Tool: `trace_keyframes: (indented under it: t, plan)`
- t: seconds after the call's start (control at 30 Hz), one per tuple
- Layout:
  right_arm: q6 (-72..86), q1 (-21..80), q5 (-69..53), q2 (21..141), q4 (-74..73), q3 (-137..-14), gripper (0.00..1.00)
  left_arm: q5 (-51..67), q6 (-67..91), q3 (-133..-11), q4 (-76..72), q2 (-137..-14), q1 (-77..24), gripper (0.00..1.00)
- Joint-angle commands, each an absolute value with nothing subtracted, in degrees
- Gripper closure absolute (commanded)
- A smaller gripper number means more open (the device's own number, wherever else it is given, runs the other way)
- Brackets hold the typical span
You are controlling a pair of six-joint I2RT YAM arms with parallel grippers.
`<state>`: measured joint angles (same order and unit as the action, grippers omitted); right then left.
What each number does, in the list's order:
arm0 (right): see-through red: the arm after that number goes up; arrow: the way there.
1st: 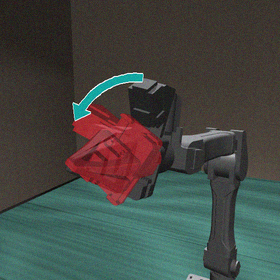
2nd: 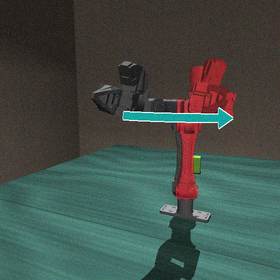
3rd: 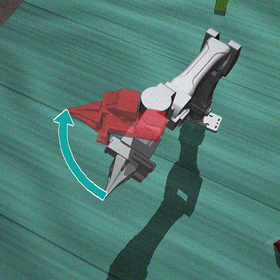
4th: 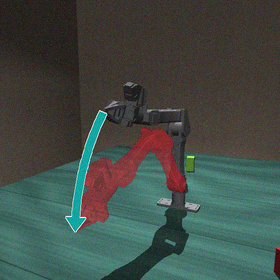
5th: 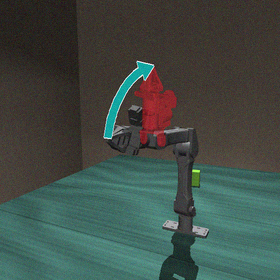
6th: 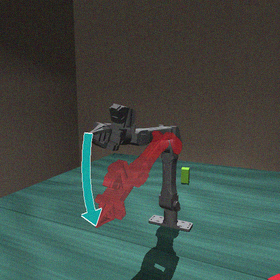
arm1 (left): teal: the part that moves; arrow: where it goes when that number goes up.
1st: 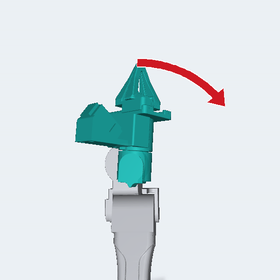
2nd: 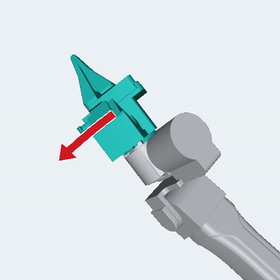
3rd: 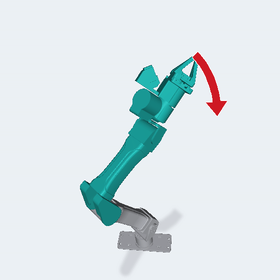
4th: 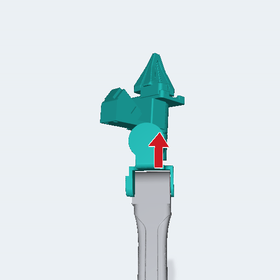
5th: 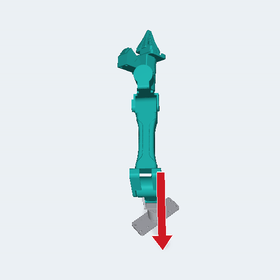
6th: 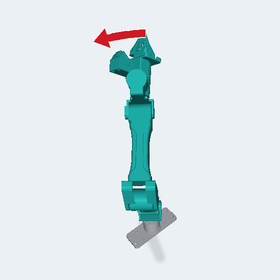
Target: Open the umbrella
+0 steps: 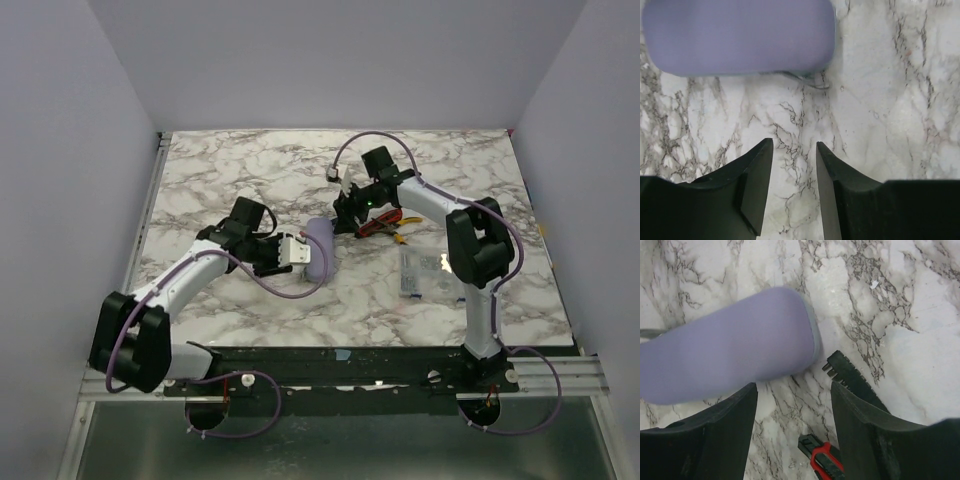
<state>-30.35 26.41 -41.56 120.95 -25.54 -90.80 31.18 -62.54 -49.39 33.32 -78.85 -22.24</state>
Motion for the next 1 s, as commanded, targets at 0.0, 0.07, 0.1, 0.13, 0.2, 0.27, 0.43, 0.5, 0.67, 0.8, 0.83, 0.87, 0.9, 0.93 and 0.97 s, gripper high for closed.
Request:
trace_keyframes:
  t: [0.0,0.07,0.1,0.13,0.2,0.27,0.43,0.5,0.67,0.8,0.83,0.87,0.9,0.93,0.97]
  plan:
    - [-36.74,26.53,-41.52,117.60,-27.81,-88.99,0.36,37.89,-51.74,-46.69,32.33,-69.97,-24.10,0.57]
    - [-37.80,26.54,-42.08,118.21,-29.90,-91.23,0.36,36.67,-43.60,-46.05,29.71,-67.87,-27.16,0.57]
    - [-37.98,26.54,-42.42,118.73,-31.09,-92.45,0.35,36.61,-38.66,-46.22,28.18,-67.19,-28.24,0.57]
    - [-37.28,26.54,-42.60,119.08,-31.37,-93.87,0.34,36.51,-33.87,-45.95,26.11,-66.41,-29.00,0.58]
    - [-33.39,26.54,-43.00,119.60,-30.53,-96.35,0.28,36.00,-24.32,-44.52,21.10,-64.75,-29.51,0.58]
    - [-27.97,26.63,-43.90,120.68,-30.08,-99.53,0.18,33.72,-16.39,-41.49,15.17,-62.74,-29.61,0.58]
    - [-16.74,27.78,-42.70,122.96,-31.23,-101.51,0.10,19.94,-1.79,-35.53,8.31,-60.63,-29.26,0.56]
    - [-13.80,27.78,-41.55,122.96,-30.03,-99.38,0.11,21.01,4.70,-35.12,4.37,-62.41,-25.40,0.58]
    - [-10.39,27.77,-42.41,123.47,-30.50,-96.52,0.12,29.21,18.69,-39.88,1.01,-73.22,-22.14,0.43]
    - [-9.02,27.77,-42.11,122.52,-29.42,-92.87,0.16,30.16,19.71,-44.68,2.36,-82.41,-23.38,0.39]
    - [-8.91,27.76,-41.70,122.21,-28.89,-91.69,0.17,30.19,20.30,-46.03,2.67,-84.44,-23.23,0.39]
    - [-8.66,27.76,-41.36,121.92,-28.52,-90.87,0.18,30.86,20.92,-46.89,2.43,-86.97,-23.13,0.40]
    - [-8.70,27.68,-40.91,121.68,-28.50,-90.19,0.19,31.27,21.39,-47.66,2.10,-89.01,-23.12,0.41]
    - [-8.53,27.35,-40.69,121.35,-28.63,-89.73,0.19,31.65,21.95,-48.18,1.40,-90.61,-23.18,0.43]
    - [-8.51,26.90,-40.73,120.75,-29.01,-89.21,0.20,32.25,22.22,-48.68,0.65,-92.20,-23.43,0.46]
